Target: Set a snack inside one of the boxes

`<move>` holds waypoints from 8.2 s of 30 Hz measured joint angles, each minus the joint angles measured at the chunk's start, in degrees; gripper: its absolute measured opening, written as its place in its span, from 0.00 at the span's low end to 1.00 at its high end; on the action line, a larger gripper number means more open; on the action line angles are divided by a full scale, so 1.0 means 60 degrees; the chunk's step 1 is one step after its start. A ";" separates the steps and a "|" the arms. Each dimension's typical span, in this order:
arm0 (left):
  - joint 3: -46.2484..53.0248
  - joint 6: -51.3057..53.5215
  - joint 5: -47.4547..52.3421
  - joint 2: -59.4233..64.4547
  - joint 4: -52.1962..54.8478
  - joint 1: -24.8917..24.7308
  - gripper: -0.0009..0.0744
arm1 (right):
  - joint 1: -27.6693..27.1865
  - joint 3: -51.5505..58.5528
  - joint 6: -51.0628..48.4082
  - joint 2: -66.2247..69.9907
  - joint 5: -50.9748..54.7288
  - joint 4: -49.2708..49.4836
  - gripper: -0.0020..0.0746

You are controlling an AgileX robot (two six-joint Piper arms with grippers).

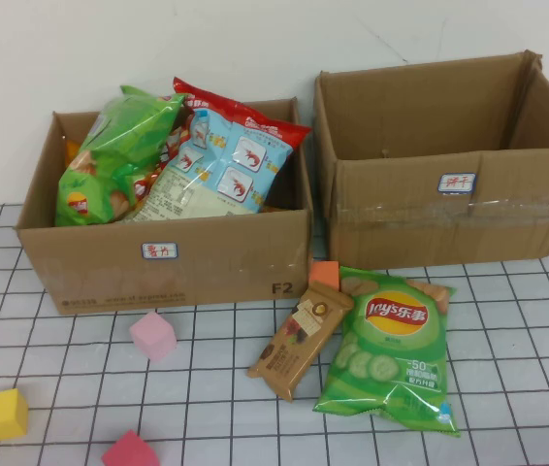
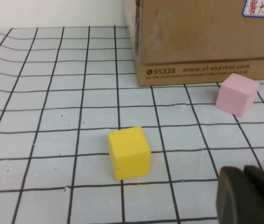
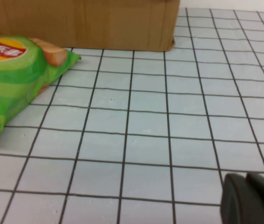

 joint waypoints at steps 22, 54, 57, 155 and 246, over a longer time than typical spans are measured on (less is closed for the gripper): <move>0.0000 0.0000 0.0000 0.0000 0.0000 0.0000 0.01 | 0.0000 0.0000 0.0000 0.0000 0.0000 0.0000 0.03; 0.0074 0.0075 -0.8034 0.0000 0.0000 0.0000 0.01 | 0.0000 0.0036 0.0440 0.0000 -0.7602 -0.0020 0.03; 0.0074 0.0075 -0.8796 0.0000 0.0000 0.0000 0.01 | 0.0000 0.0036 0.0440 0.0000 -0.7711 0.0073 0.03; -0.4959 0.5134 0.0765 0.8035 -0.6334 0.0000 0.01 | 0.0551 -0.7568 -1.3557 1.9056 0.7220 1.6596 0.21; -0.4966 0.5192 0.1179 0.8035 -0.6334 0.0000 0.01 | 0.2836 -2.2600 -0.6053 2.1361 0.8165 0.9726 0.04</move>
